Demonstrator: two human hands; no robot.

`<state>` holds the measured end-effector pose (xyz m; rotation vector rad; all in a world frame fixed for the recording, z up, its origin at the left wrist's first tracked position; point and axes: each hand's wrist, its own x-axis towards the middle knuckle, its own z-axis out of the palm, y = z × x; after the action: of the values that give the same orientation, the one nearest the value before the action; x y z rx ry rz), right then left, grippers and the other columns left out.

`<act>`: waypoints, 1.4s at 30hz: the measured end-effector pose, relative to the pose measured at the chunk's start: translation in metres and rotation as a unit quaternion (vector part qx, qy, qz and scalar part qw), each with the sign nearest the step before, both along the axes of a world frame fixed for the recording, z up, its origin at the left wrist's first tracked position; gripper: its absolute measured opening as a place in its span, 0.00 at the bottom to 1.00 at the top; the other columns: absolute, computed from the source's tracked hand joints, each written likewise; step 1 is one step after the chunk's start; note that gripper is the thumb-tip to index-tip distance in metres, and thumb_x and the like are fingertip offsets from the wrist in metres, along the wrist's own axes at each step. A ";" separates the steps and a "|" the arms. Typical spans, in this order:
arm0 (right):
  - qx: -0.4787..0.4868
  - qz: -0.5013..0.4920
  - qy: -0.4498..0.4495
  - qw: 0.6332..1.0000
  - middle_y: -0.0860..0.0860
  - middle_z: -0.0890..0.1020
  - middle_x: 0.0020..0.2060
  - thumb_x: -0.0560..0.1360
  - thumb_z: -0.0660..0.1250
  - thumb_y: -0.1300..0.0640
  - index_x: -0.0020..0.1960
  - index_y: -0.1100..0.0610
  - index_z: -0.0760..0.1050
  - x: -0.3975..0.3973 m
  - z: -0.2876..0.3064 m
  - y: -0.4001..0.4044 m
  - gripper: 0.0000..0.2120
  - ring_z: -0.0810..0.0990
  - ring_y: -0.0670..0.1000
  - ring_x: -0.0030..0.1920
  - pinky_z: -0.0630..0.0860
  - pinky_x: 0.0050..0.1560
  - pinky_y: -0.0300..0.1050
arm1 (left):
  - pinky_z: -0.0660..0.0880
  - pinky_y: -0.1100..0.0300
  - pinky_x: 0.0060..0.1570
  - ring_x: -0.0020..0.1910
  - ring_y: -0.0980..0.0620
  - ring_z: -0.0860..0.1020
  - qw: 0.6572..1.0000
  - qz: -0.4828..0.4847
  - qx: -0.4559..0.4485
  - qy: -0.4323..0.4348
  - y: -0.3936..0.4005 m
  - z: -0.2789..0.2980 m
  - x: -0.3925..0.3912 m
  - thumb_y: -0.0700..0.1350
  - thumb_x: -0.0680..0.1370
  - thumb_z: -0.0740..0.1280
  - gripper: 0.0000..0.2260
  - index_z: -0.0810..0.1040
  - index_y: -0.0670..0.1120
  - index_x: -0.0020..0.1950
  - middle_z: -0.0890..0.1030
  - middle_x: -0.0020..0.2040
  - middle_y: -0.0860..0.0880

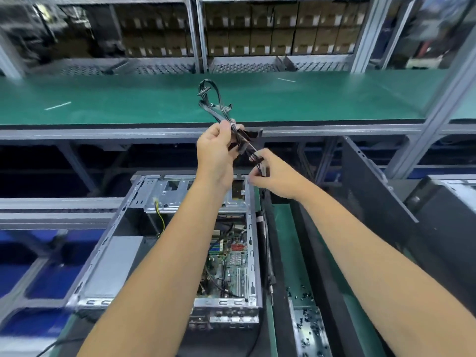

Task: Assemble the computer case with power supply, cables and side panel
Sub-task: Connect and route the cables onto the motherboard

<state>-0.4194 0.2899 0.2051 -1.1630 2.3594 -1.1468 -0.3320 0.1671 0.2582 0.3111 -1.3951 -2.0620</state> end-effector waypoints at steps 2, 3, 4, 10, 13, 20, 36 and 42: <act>0.059 -0.028 0.015 0.998 0.46 0.81 0.40 0.81 0.64 0.56 0.52 0.55 0.76 -0.001 -0.021 0.001 0.04 0.74 0.40 0.32 0.70 0.36 0.42 | 0.78 0.57 0.42 0.38 0.54 0.79 1.000 -0.004 0.008 0.001 0.000 -0.005 0.004 0.42 0.83 0.57 0.12 0.74 0.44 0.42 0.81 0.37 0.50; 0.061 -0.052 0.016 0.997 0.46 0.82 0.37 0.82 0.61 0.57 0.48 0.57 0.78 -0.002 -0.031 0.002 0.09 0.73 0.38 0.27 0.68 0.33 0.41 | 0.78 0.57 0.42 0.38 0.54 0.79 1.000 -0.003 0.002 -0.007 0.000 -0.007 0.006 0.42 0.83 0.57 0.13 0.75 0.44 0.41 0.82 0.37 0.50; 0.054 -0.081 0.001 0.995 0.48 0.83 0.37 0.83 0.59 0.58 0.46 0.59 0.78 -0.004 -0.038 0.004 0.12 0.73 0.38 0.26 0.69 0.31 0.40 | 0.79 0.57 0.43 0.38 0.54 0.80 1.000 0.000 -0.001 -0.017 0.000 -0.011 0.008 0.42 0.83 0.57 0.13 0.75 0.44 0.41 0.82 0.38 0.50; -0.043 -0.211 -0.010 0.976 0.54 0.78 0.32 0.82 0.57 0.59 0.47 0.61 0.75 -0.010 -0.047 0.010 0.11 0.78 0.50 0.28 0.74 0.32 0.46 | 0.79 0.55 0.46 0.41 0.52 0.78 0.996 0.004 0.047 -0.080 -0.010 -0.044 0.017 0.40 0.83 0.57 0.11 0.73 0.43 0.43 0.82 0.40 0.47; -0.072 -0.222 0.046 0.971 0.49 0.75 0.31 0.83 0.55 0.57 0.49 0.61 0.77 -0.008 -0.036 0.008 0.13 0.71 0.51 0.30 0.64 0.28 0.39 | 0.78 0.57 0.45 0.41 0.52 0.76 0.994 0.004 0.040 -0.101 -0.014 -0.058 0.020 0.42 0.83 0.57 0.11 0.73 0.45 0.41 0.78 0.39 0.48; -0.052 -0.080 0.046 0.994 0.45 0.69 0.26 0.84 0.57 0.55 0.47 0.60 0.79 0.021 -0.020 -0.032 0.15 0.65 0.41 0.23 0.60 0.26 0.35 | 0.69 0.64 0.38 0.33 0.55 0.70 0.994 0.017 -0.059 -0.086 -0.039 -0.052 0.022 0.46 0.82 0.61 0.14 0.71 0.46 0.36 0.72 0.34 0.51; 0.183 0.087 -0.205 0.957 0.57 0.76 0.35 0.83 0.56 0.64 0.65 0.60 0.71 0.092 -0.069 -0.116 0.12 0.77 0.52 0.34 0.72 0.41 0.46 | 0.61 0.58 0.30 0.24 0.53 0.69 0.983 -0.081 -0.055 -0.153 -0.153 -0.090 0.084 0.37 0.74 0.57 0.11 0.69 0.44 0.32 0.78 0.28 0.47; 0.137 0.005 -0.219 0.966 0.52 0.82 0.36 0.83 0.58 0.63 0.52 0.62 0.76 0.094 -0.082 -0.102 0.08 0.78 0.51 0.38 0.75 0.36 0.40 | 0.64 0.60 0.30 0.24 0.51 0.63 0.985 -0.137 0.038 -0.102 -0.160 -0.111 0.094 0.44 0.78 0.56 0.09 0.68 0.44 0.39 0.67 0.24 0.49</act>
<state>-0.3257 0.1881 0.1230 -0.7372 2.0802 -0.9216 -0.2378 0.0074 0.1471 0.3896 -1.5545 -2.3658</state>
